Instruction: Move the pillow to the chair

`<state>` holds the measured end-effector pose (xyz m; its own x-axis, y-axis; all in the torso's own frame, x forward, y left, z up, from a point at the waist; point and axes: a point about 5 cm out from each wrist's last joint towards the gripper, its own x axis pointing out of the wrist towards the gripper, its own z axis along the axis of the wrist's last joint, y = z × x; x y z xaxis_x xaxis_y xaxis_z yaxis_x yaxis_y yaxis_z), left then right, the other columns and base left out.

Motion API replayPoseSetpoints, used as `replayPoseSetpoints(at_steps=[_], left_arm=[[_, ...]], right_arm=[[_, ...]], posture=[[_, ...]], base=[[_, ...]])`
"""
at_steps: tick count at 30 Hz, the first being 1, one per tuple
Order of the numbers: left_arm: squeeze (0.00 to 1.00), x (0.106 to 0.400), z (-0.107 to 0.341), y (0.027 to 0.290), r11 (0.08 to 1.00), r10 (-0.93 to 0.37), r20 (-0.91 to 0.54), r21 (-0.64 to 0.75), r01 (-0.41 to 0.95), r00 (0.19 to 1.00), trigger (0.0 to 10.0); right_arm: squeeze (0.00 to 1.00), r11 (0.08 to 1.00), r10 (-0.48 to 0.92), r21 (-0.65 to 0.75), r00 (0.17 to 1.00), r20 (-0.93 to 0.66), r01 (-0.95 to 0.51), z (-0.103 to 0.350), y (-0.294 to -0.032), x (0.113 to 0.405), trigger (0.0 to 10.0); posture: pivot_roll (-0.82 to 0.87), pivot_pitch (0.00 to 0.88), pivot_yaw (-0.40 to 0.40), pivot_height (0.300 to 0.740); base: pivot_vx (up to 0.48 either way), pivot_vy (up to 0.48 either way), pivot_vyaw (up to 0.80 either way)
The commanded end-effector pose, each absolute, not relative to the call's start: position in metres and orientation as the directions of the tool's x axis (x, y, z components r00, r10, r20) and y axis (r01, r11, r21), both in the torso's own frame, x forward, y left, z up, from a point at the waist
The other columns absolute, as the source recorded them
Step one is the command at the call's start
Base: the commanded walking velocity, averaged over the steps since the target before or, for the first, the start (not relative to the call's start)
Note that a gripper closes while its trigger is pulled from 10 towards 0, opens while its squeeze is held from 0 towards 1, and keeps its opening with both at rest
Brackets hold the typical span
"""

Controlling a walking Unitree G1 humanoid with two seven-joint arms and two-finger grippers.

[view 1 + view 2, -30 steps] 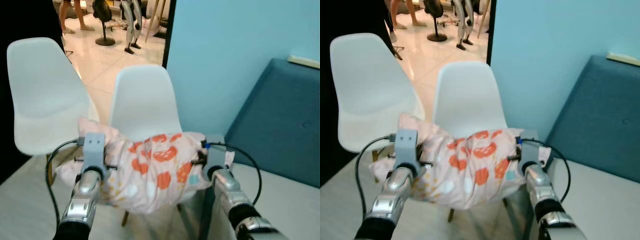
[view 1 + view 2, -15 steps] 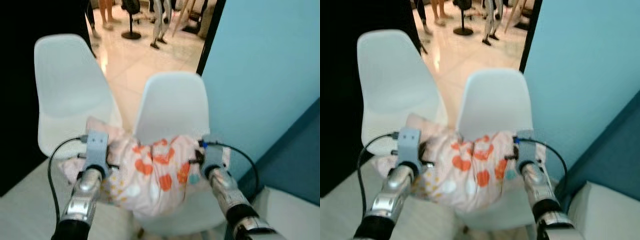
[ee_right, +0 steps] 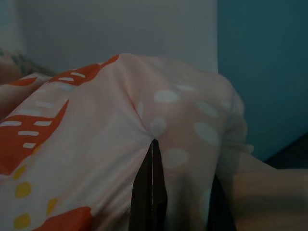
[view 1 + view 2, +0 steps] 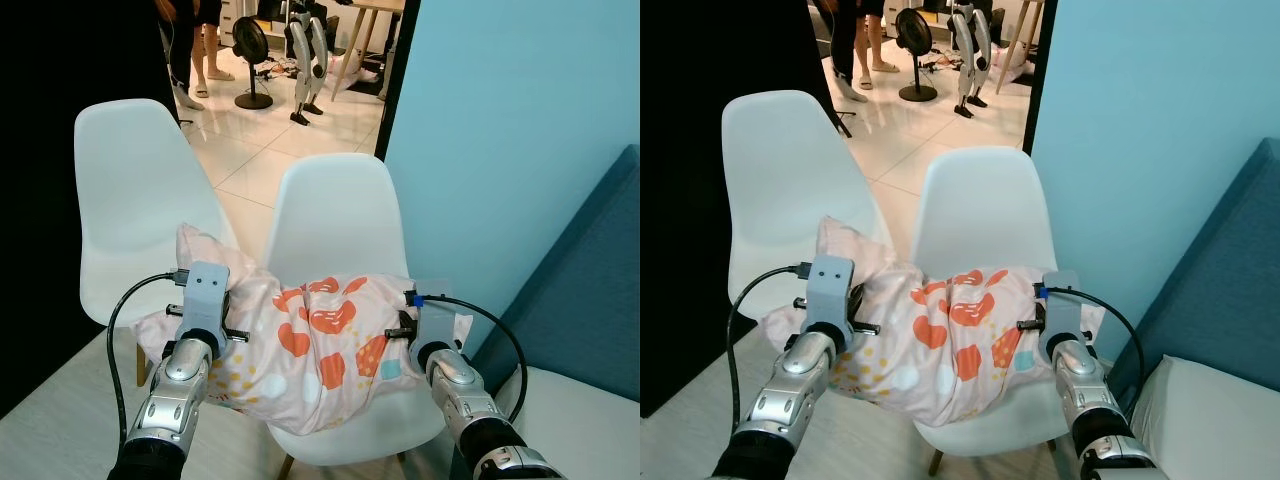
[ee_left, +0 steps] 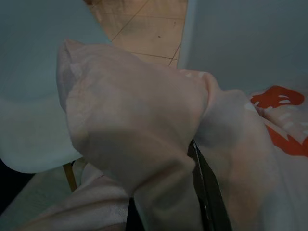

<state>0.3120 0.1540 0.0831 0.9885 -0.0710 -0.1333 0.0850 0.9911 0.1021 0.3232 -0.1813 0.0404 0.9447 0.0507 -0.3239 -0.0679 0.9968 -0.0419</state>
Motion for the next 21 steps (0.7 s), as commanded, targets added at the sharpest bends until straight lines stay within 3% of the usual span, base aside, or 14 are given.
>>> replayPoseSetpoints(at_steps=[1,13,21], left_arm=[[0.0,0.314,0.089,0.15,0.991,-0.08,-0.108,0.098,0.091,0.991,10.0],[0.0,0.314,0.087,0.153,0.991,-0.045,-0.111,0.119,0.058,0.993,10.0],[0.0,0.326,0.103,0.144,0.988,-0.113,-0.064,0.097,0.119,0.991,10.0]], right_arm=[[0.0,0.995,0.076,-0.042,0.953,-0.294,-0.092,0.047,-0.176,0.328,10.0],[0.0,0.994,0.087,-0.041,0.957,-0.276,-0.102,0.053,-0.175,0.333,10.0],[0.0,0.999,-0.035,-0.03,0.992,-0.121,0.031,0.088,-0.189,0.352,10.0]], posture=[[-0.02,0.072,-0.043,0.74],[-0.02,0.076,-0.059,0.74],[-0.02,0.065,-0.053,0.74]], base=[[0.0,0.0,0.0],[0.0,0.0,0.0],[0.0,0.0,0.0]])
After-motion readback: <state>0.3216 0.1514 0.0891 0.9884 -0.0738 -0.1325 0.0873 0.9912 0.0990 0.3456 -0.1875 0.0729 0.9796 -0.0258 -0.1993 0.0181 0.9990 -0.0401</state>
